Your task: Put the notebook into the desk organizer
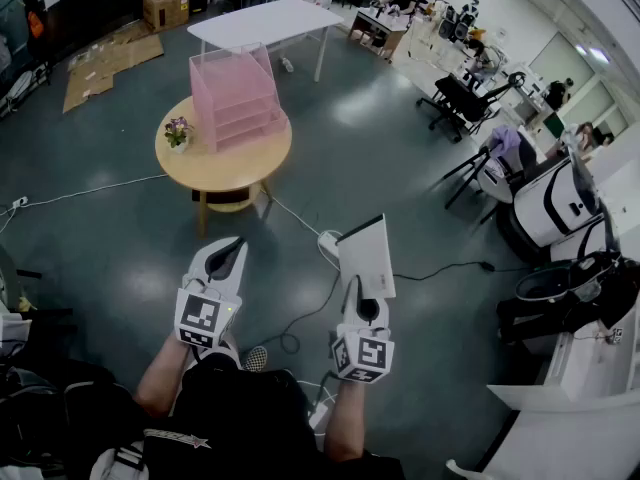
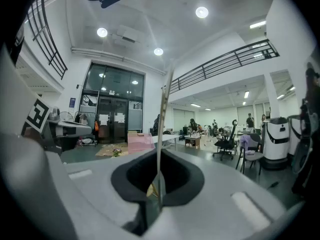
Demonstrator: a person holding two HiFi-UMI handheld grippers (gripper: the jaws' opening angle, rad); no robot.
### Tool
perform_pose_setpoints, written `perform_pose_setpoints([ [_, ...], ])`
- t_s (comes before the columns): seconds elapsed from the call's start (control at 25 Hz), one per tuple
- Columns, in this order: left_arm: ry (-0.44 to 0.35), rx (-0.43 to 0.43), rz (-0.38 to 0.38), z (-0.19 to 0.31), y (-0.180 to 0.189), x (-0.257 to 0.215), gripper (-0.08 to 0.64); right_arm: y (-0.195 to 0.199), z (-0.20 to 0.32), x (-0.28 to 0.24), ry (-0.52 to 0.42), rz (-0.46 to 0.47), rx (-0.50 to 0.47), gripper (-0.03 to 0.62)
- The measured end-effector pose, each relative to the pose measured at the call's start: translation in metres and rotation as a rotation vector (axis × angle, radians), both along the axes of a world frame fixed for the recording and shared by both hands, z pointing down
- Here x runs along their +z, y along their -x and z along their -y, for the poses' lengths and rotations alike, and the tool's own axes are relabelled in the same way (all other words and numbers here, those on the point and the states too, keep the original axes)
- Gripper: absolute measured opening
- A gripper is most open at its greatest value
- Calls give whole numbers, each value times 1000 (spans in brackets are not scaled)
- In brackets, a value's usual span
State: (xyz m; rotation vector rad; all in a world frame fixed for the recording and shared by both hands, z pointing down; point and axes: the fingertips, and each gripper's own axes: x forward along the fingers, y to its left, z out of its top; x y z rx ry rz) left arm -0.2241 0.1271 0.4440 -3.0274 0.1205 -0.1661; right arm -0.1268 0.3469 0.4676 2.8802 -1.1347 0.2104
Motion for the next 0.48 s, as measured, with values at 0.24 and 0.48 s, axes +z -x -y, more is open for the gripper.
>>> perform_pose_setpoints([
  [0.24,2,11,14,-9,-13,7,15,-9,-10,-1,-5,-10,10,14],
  [0.48,3,37,15,-14,-38,9,14,-30,-17,2,-11,-1,36,14],
])
